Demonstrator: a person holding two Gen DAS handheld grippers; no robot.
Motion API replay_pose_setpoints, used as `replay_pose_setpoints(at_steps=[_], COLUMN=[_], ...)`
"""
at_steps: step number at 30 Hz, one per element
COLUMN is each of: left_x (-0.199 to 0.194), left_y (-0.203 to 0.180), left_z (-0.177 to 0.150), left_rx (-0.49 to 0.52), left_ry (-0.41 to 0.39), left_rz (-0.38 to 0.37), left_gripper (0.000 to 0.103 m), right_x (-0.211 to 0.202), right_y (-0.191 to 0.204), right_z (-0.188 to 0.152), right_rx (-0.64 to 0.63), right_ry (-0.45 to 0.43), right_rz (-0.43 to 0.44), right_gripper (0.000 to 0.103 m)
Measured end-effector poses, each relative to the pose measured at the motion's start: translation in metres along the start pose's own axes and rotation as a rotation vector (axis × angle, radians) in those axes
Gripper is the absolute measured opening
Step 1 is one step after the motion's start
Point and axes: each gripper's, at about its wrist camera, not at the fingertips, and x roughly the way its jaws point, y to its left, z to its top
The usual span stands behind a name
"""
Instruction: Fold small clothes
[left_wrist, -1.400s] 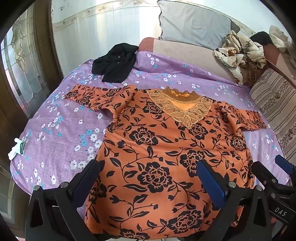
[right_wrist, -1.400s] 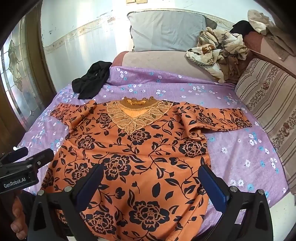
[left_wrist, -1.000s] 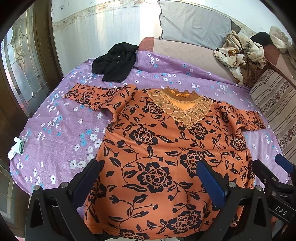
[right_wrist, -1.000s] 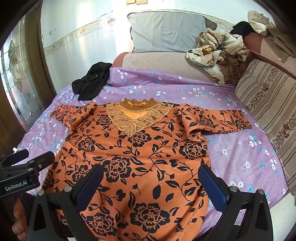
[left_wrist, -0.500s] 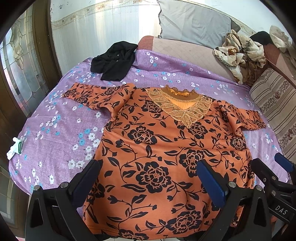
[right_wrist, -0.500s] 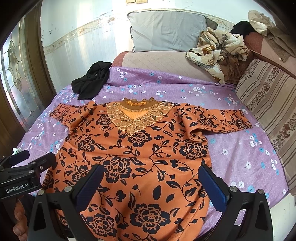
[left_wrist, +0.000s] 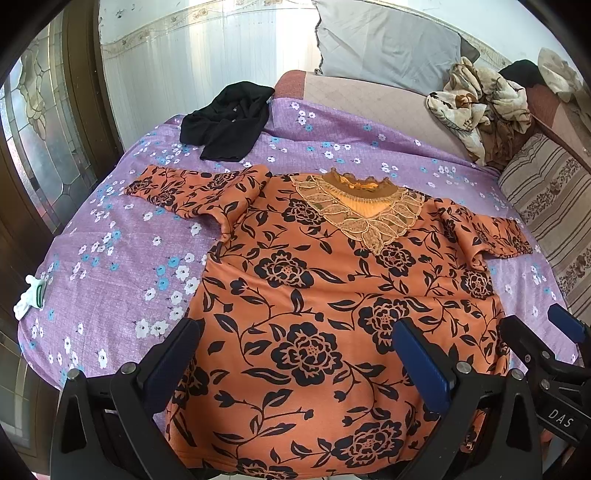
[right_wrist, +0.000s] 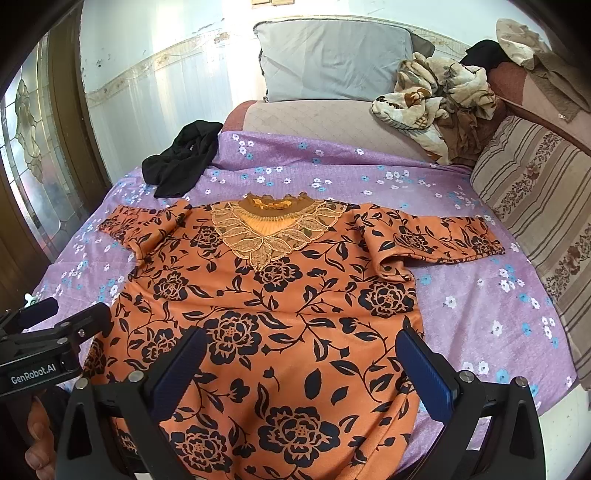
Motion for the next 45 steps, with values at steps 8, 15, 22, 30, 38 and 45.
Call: replay_pose_setpoints(at_steps=[8,15,22,30,38,45], left_x=[0.006,0.046,0.091,0.138,0.164,0.166], left_y=[0.003,0.078,0.180,0.227,0.256,0.259], left_z=[0.001,0.008,0.016,0.025,0.018,0.020], left_rx=[0.002,-0.187,-0.364,-0.502,-0.593,-0.602], left_ry=[-0.035,-0.001,0.075,0.080,0.105,0.108], left_rz=[-0.006,0.049,0.231,0.276,0.302,0.289], left_gripper=[0.103,0.103,0.103,0.103,0.103,0.103], right_x=[0.007,0.033,0.106,0.203,0.244,0.236], right_y=[-0.002,-0.098,-0.286,-0.383,-0.401,-0.400], right_z=[0.001,0.009,0.024,0.054,0.083,0.131], right_rx=[0.004,0.243,0.753,0.986,0.923,0.775], right_ry=[0.013,0.033,0.051,0.085,0.116,0.104], right_rz=[0.020,0.104,0.118,0.094,-0.111,-0.251], right_gripper=[0.103,0.103,0.100,0.085,0.055,0.008])
